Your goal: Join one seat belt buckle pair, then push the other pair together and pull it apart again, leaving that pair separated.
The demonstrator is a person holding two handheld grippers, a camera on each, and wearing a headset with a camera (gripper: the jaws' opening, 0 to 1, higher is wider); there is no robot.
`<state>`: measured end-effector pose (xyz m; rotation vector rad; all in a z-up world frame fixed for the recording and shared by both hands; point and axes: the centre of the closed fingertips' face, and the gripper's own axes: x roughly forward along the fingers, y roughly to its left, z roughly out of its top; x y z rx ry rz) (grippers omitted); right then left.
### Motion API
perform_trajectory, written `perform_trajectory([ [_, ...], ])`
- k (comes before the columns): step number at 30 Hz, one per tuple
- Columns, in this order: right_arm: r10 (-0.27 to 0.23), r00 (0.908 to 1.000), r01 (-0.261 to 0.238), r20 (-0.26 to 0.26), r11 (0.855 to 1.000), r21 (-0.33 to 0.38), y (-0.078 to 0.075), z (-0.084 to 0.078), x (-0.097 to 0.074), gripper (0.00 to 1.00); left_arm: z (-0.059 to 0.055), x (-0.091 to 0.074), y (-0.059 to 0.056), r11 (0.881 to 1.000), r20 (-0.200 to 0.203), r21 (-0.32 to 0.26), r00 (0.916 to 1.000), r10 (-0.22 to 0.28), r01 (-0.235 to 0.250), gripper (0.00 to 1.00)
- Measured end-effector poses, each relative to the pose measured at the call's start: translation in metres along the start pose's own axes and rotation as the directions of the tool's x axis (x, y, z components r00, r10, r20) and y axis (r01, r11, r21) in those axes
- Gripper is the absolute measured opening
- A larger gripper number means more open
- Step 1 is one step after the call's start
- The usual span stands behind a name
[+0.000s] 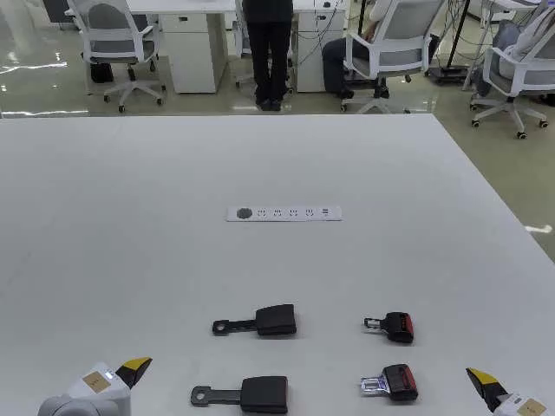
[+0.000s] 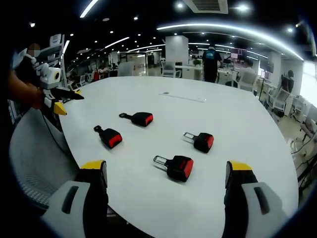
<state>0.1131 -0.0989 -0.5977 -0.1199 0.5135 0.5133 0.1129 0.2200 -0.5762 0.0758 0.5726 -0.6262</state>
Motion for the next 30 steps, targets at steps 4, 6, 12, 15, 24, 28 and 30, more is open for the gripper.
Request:
perform_trajectory([
  [4, 0.001, 1.0000, -0.001, -0.002, 1.000, 0.001, 0.0007, 0.0012, 0.0003, 0.99, 0.0004, 0.0007, -0.0005, 1.000, -0.003, 0.003, 1.0000, -0.003, 0.003, 1.00],
  [6, 0.002, 1.0000, -0.002, -0.001, 1.000, 0.000, 0.0015, 0.0034, 0.0000, 0.99, 0.0012, 0.0012, -0.0006, 1.000, -0.003, 0.002, 1.0000, -0.005, 0.005, 1.00],
  [12, 0.002, 1.0000, -0.003, -0.004, 1.000, -0.004, 0.0012, 0.0054, 0.0014, 0.99, 0.0026, 0.0045, -0.0019, 1.000, -0.009, 0.010, 0.9999, -0.011, 0.011, 1.00],
  [15, 0.002, 1.0000, -0.002, -0.004, 1.000, -0.002, 0.0004, 0.0065, 0.0017, 0.99, 0.0033, 0.0054, -0.0008, 1.000, -0.009, 0.009, 0.9999, -0.013, 0.013, 1.00],
  [24, 0.001, 1.0000, -0.001, -0.001, 1.000, -0.002, -0.0017, 0.0066, 0.0039, 0.99, 0.0077, 0.0070, -0.0007, 1.000, 0.000, 0.010, 1.0000, -0.009, 0.009, 1.00],
  [28, 0.001, 1.0000, -0.001, 0.000, 1.000, -0.001, -0.0016, 0.0064, 0.0038, 0.99, 0.0044, 0.0061, -0.0014, 1.000, -0.004, 0.007, 0.9999, -0.010, 0.010, 1.00],
  [30, 0.002, 1.0000, -0.002, -0.001, 1.000, 0.000, -0.0017, 0.0049, 0.0029, 0.99, 0.0042, 0.0061, -0.0025, 1.000, -0.004, 0.005, 0.9999, -0.010, 0.010, 1.00],
])
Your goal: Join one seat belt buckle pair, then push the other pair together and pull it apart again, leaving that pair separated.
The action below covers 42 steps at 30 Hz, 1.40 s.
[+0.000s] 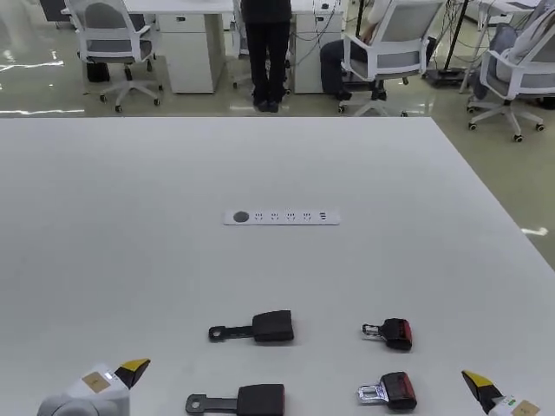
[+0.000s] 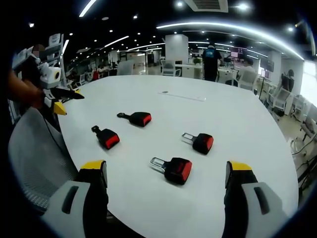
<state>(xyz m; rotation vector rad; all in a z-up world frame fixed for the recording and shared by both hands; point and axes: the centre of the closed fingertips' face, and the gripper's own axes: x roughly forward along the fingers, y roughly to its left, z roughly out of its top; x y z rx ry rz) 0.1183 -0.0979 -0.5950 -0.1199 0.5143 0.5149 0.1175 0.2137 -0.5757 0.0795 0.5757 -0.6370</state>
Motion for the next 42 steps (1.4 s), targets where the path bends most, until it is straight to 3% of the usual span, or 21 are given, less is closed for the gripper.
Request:
perform_trajectory([
  [8, -0.002, 1.0000, 0.003, -0.005, 1.000, 0.005, 0.000, -0.005, -0.004, 0.99, -0.010, -0.006, 0.003, 1.000, -0.011, -0.009, 0.9999, 0.012, -0.012, 1.00],
  [20, 0.004, 1.0000, -0.004, -0.007, 1.000, 0.005, 0.003, -0.007, -0.003, 0.99, -0.015, -0.010, -0.001, 1.000, -0.016, -0.019, 0.9997, 0.019, -0.019, 1.00],
  [32, -0.002, 1.0000, 0.002, -0.003, 1.000, 0.011, 0.001, -0.009, -0.005, 0.99, -0.009, -0.011, -0.005, 1.000, -0.010, -0.013, 0.9997, 0.021, -0.021, 1.00],
  [42, -0.004, 1.0000, 0.004, -0.008, 1.000, 0.009, 0.001, -0.010, -0.008, 0.99, -0.013, -0.012, -0.003, 1.000, -0.016, -0.010, 0.9997, 0.018, -0.018, 1.00],
])
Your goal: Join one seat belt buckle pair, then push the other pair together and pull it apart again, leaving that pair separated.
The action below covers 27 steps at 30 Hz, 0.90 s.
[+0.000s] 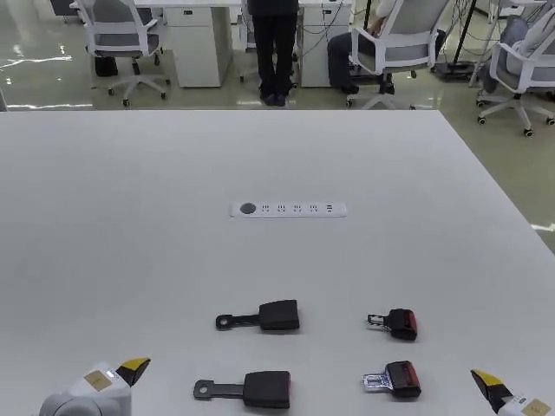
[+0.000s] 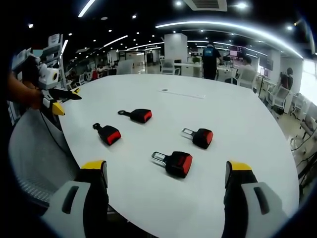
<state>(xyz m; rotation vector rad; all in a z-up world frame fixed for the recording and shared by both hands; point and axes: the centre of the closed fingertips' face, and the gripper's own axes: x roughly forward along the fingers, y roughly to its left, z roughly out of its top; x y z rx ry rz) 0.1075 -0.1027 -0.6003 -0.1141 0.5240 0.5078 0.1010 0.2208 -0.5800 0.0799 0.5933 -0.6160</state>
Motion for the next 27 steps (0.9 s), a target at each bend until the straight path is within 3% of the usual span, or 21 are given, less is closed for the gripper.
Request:
perform_trajectory([
  [27, 0.009, 0.9999, -0.009, -0.013, 1.000, -0.011, -0.0036, -0.0024, 0.0047, 0.98, -0.0054, 0.0076, -0.0068, 0.999, -0.029, 0.014, 0.9991, -0.030, 0.031, 1.00],
])
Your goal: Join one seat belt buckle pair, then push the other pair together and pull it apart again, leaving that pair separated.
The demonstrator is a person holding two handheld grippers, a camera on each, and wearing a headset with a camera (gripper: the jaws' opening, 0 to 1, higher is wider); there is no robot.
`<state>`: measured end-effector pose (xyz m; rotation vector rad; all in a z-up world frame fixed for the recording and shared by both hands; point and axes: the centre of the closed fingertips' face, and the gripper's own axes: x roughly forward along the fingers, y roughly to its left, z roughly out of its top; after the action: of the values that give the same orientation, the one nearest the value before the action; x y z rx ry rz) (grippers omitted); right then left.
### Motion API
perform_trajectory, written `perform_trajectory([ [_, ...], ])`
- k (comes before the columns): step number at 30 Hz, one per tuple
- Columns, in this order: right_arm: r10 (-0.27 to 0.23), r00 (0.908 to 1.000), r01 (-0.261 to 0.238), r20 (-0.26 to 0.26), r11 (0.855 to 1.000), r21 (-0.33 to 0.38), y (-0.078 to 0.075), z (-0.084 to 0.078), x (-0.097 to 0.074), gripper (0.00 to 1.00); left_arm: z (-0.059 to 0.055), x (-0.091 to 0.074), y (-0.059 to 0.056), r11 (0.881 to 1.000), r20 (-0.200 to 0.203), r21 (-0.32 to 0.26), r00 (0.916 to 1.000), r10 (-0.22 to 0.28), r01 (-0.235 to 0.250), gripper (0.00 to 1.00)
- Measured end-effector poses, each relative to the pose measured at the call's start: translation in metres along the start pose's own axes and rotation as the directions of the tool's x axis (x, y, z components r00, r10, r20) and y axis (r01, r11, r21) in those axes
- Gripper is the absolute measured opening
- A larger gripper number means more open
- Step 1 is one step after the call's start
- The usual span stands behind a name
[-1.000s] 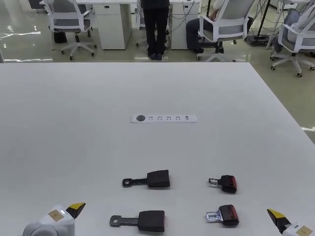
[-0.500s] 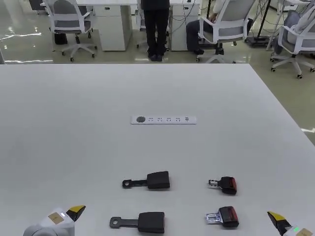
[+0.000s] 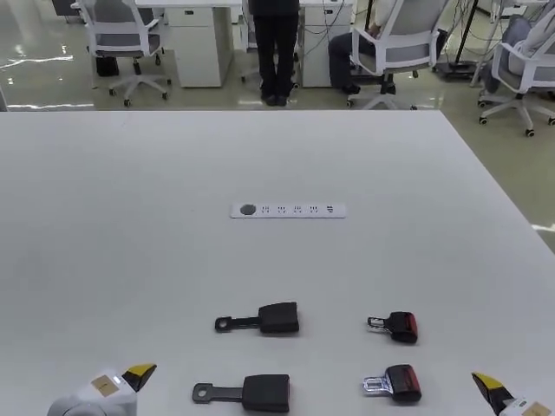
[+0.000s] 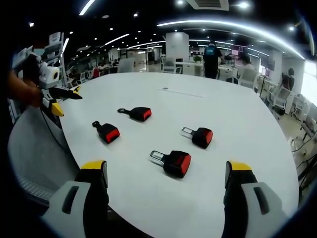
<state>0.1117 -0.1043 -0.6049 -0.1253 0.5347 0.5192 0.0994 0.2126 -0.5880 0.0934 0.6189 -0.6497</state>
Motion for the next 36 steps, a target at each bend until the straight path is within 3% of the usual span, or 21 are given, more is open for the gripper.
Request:
perform_trajectory([
  [10, 0.024, 0.9993, -0.025, -0.027, 1.000, -0.014, -0.005, -0.003, 0.010, 0.98, -0.003, 0.007, 0.001, 1.000, -0.017, -0.006, 0.9997, -0.018, 0.018, 1.00],
  [19, 0.046, 0.9979, -0.048, -0.044, 0.998, -0.038, -0.006, -0.003, 0.019, 0.97, -0.003, 0.015, -0.006, 0.998, -0.038, 0.008, 0.9971, -0.066, 0.066, 1.00],
  [25, 0.066, 0.9961, -0.069, -0.058, 0.996, -0.049, -0.005, -0.002, 0.025, 0.96, 0.000, 0.022, -0.009, 0.994, -0.029, 0.015, 0.9939, -0.106, 0.107, 1.00],
  [36, 0.138, 0.9850, -0.146, -0.104, 0.986, -0.077, 0.002, -0.004, 0.038, 0.96, 0.003, 0.040, -0.013, 0.985, -0.057, 0.055, 0.9855, -0.160, 0.163, 0.98],
])
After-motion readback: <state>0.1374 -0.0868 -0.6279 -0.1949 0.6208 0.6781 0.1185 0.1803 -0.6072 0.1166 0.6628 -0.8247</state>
